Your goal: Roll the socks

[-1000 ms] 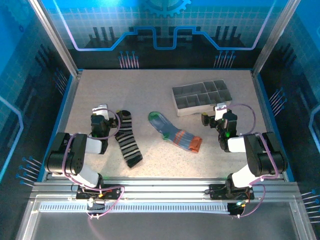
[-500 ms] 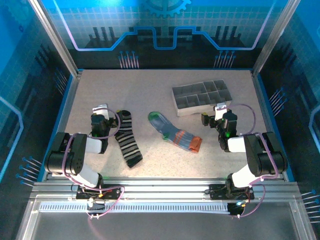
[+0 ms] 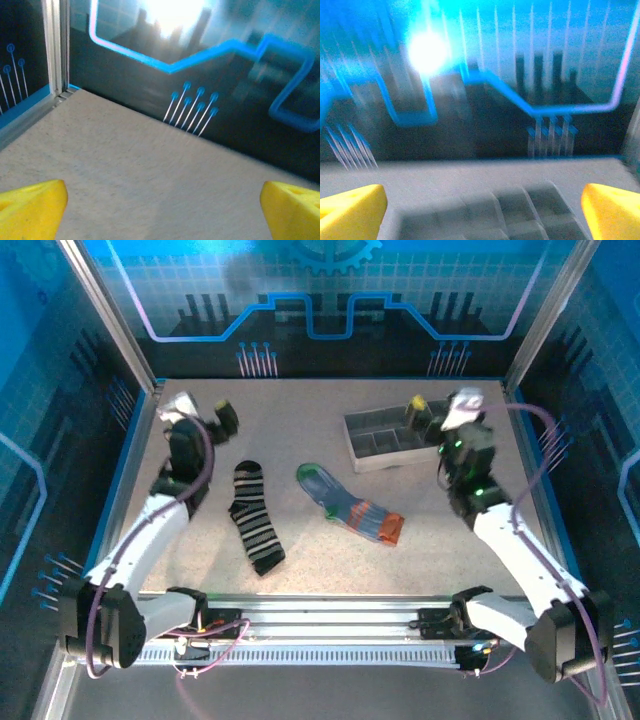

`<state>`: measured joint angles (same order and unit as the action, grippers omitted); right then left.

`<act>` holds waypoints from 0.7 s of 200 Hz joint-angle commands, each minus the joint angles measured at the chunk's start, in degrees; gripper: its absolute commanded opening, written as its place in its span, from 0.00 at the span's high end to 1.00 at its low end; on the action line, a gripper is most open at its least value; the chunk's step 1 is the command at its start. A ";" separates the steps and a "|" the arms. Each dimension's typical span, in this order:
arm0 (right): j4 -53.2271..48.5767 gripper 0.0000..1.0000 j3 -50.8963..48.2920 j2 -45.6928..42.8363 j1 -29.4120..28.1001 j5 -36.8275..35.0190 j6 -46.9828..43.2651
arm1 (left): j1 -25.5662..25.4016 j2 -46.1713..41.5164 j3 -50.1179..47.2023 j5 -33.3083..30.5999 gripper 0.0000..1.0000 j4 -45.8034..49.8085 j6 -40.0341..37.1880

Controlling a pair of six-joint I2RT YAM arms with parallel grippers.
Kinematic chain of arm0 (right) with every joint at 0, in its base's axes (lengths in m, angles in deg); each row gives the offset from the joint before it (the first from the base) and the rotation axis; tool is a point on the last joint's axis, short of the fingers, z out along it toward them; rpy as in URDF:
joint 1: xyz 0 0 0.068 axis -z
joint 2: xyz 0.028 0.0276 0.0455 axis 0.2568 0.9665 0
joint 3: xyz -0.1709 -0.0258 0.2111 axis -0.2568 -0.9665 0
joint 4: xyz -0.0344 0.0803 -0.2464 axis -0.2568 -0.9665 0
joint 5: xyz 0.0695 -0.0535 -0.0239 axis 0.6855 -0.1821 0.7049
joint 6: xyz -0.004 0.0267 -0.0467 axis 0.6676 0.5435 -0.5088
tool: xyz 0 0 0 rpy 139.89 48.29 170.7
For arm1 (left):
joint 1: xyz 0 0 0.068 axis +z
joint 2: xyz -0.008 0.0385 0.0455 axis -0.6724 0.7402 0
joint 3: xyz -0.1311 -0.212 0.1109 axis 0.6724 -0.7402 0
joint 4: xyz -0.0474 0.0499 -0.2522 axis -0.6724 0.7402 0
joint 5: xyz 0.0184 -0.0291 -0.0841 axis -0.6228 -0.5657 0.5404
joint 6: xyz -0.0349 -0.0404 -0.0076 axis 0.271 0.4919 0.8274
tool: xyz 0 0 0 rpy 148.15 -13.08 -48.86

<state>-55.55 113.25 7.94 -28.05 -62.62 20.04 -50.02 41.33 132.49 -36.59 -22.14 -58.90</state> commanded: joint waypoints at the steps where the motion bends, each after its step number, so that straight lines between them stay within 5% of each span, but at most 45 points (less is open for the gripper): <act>1: -10.45 0.00 0.45 1.71 8.64 19.14 21.25 | 4.83 1.86 6.93 12.40 0.01 28.82 22.45; 10: -10.45 0.00 1.06 2.81 7.07 21.57 18.94 | 6.34 3.84 8.63 20.05 0.06 31.71 24.64; 36: -20.45 0.00 8.53 6.05 -9.21 10.30 -0.30 | 4.60 6.66 9.88 26.78 0.41 42.96 28.54; 64: -22.67 0.00 7.08 8.33 -26.23 7.44 -16.76 | 3.54 7.89 4.28 33.69 0.63 48.50 29.53; 106: -18.01 0.00 -3.37 11.82 -48.57 10.68 -35.95 | 3.05 15.07 -2.09 36.92 0.66 47.55 26.56; 140: -10.38 0.03 -7.73 17.55 -53.88 14.41 -45.21 | -1.19 21.66 -1.64 34.51 0.63 40.37 20.77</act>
<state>-71.72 107.22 21.82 -80.53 -50.45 -13.99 -47.62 59.47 130.42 -2.47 22.17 -33.28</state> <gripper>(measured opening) 0.978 0.370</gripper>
